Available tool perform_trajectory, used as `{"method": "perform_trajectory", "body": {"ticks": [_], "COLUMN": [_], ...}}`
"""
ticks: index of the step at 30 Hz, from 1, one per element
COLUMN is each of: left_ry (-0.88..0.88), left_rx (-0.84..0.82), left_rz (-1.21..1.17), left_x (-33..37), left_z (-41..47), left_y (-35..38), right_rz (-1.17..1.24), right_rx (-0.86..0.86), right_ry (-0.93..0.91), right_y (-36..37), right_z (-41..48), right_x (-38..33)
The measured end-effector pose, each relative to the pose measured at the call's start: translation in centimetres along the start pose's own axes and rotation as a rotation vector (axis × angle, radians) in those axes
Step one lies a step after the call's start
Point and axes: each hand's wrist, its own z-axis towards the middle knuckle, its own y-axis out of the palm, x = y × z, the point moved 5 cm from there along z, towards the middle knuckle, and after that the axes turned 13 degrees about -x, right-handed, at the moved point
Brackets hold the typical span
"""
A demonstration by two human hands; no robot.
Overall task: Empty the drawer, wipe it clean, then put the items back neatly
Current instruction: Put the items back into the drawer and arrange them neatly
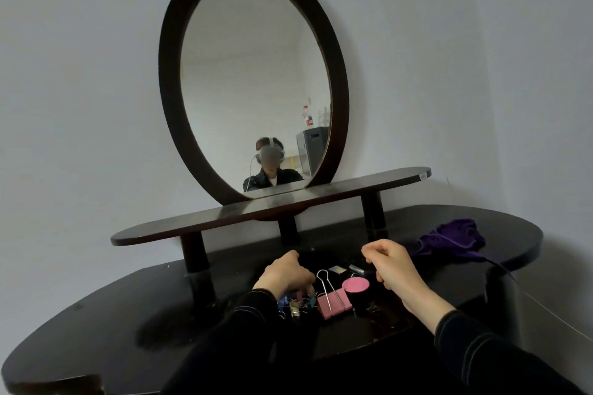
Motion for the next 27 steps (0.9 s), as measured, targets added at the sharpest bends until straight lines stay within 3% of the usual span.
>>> {"method": "perform_trajectory", "body": {"ticks": [6,10,13,16,18,21,24,27], "left_ry": [-0.063,-0.013,0.174,0.393,0.508,0.665,0.802,0.886], "left_rx": [0.054,0.142,0.313,0.409,0.367,0.24,0.088,-0.042], "left_rz": [0.152,0.118,-0.022,-0.451,-0.753,-0.996,-1.008,-0.935], "left_x": [1.0,0.8,1.5,2.4,2.7,3.2,3.7,3.8], "left_z": [1.4,1.6,0.6,-2.8,-5.9,-10.8,-15.6,-19.4], "left_y": [0.8,0.4,-1.4,-2.5,-2.3,-0.4,3.0,7.6], "right_rz": [0.001,0.018,0.048,0.093,0.117,0.169,0.193,0.156], "right_rx": [-0.014,0.002,0.016,0.037,0.054,0.078,0.073,0.005], "right_ry": [-0.011,-0.022,-0.023,-0.022,-0.026,-0.037,-0.085,-0.255], "right_y": [0.1,0.1,-0.1,-0.3,-0.5,-0.8,-0.3,1.0], "right_z": [-0.3,-0.5,-0.4,-0.3,-0.5,-1.5,-3.5,-8.0], "right_x": [-0.2,-0.1,0.1,0.4,0.4,0.0,-1.3,-2.9]}}
